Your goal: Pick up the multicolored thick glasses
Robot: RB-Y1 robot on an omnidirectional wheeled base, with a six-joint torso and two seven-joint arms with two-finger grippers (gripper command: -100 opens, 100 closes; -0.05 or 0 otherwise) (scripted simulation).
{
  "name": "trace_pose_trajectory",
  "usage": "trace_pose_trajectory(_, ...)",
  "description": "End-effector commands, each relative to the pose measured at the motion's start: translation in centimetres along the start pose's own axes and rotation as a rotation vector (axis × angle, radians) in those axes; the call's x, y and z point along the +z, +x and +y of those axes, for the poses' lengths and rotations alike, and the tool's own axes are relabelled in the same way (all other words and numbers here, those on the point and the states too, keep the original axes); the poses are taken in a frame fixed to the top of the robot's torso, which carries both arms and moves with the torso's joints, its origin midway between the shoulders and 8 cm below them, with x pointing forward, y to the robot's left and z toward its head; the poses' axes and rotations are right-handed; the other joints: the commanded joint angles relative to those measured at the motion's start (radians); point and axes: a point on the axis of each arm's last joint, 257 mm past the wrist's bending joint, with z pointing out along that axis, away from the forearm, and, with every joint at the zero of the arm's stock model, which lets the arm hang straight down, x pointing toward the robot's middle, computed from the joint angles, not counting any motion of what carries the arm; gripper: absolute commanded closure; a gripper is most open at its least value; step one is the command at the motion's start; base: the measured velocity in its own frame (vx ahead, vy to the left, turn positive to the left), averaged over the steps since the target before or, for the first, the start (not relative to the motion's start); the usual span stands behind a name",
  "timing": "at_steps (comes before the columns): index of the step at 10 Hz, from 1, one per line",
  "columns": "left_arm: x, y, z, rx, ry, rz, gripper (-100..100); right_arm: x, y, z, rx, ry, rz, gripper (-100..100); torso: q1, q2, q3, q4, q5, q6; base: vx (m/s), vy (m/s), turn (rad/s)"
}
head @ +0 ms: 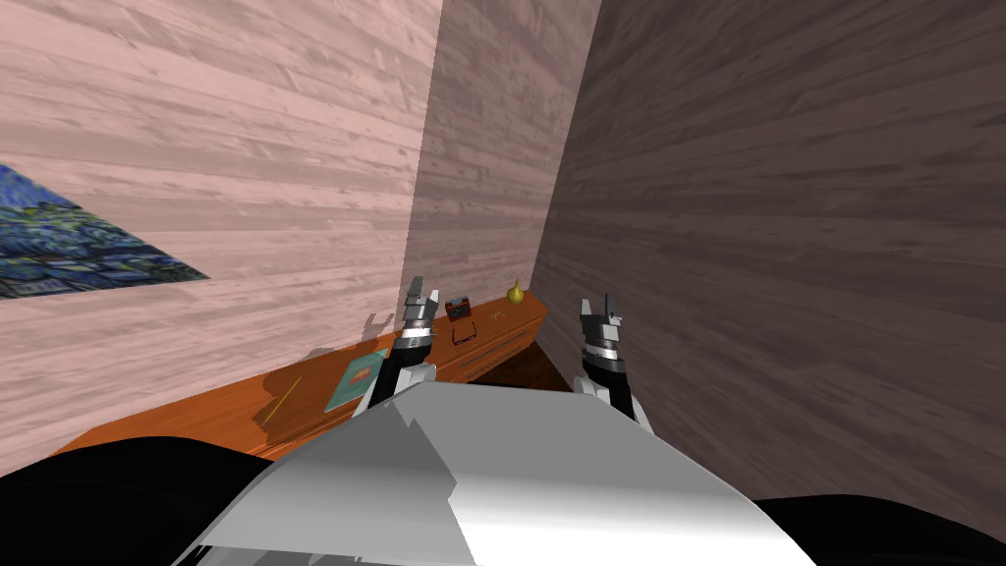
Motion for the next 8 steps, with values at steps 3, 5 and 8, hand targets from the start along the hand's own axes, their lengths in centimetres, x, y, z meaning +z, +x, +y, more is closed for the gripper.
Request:
trace_pose_trajectory(3,-0.2,0.4,2.8,0.017,-0.065,0.059,-100,0.0,0.0,0.0,0.0,0.0,0.0,0,0.0,-0.001,0.0,0.0,0.0,0.0,0.007,-0.011,-0.016)
trace_pose_trajectory(5,-0.5,0.3,6.2,0.011,-0.148,0.079,-100,0.0,0.0,0.0,0.0,0.0,0.0,0,-0.001,-0.001,-0.001,0.0,0.0,0.0,0.016,-0.026,-0.04)
trace_pose_trajectory(8,-1.1,-0.3,10.6,-0.008,-0.254,0.08,-100,0.0,0.0,0.0,0.0,0.0,0.0,0,-0.002,-0.001,-0.001,0.0,0.0,0.0,0.014,-0.026,-0.028)
